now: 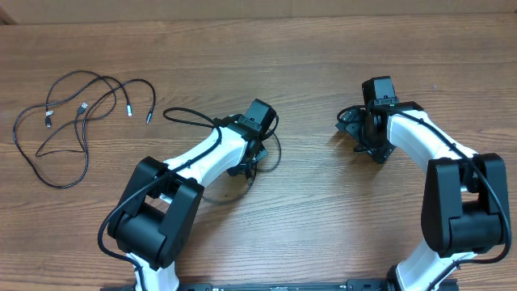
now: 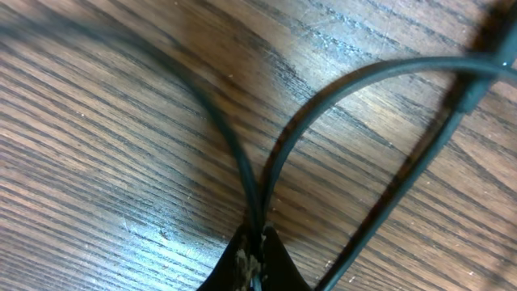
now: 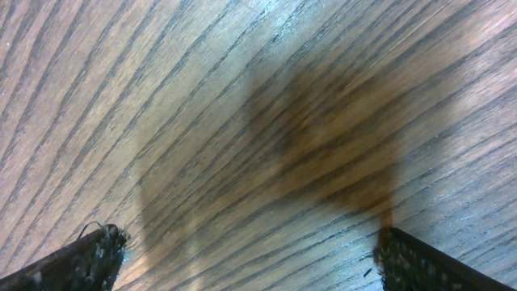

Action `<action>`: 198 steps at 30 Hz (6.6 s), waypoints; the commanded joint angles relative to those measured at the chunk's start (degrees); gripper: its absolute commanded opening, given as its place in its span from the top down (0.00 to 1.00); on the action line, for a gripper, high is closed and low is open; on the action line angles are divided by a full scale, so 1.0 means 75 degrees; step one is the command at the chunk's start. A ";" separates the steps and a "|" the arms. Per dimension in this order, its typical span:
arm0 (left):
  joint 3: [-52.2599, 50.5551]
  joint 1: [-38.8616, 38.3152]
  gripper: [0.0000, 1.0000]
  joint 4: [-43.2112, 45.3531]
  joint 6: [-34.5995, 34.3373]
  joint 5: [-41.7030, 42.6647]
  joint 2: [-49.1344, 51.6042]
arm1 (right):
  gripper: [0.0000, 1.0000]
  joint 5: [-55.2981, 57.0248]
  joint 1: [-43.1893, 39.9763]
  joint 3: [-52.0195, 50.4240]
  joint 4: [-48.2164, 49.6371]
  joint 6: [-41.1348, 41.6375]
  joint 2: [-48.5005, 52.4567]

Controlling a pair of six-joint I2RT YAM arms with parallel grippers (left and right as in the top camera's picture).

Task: Untangle cables

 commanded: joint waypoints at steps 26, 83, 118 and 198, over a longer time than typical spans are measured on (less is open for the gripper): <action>0.0440 0.0388 0.96 -0.1032 0.3005 0.0810 -0.0924 | 0.00 -0.0012 -0.0009 -0.0154 -0.0009 -0.0023 0.0207; 0.0507 0.0178 0.95 -0.0379 0.4074 0.0886 -0.0463 | 0.00 -0.0012 -0.0009 -0.0154 -0.0009 -0.0023 0.0207; 0.0548 0.2879 0.96 0.7717 1.1791 -0.8658 -0.3013 | 0.00 -0.0012 -0.0009 -0.0154 -0.0009 -0.0023 0.0207; 0.0516 0.4100 0.00 -0.1256 0.6210 0.2626 -0.2917 | 0.00 -0.0012 -0.0009 -0.0154 -0.0009 -0.0023 0.0207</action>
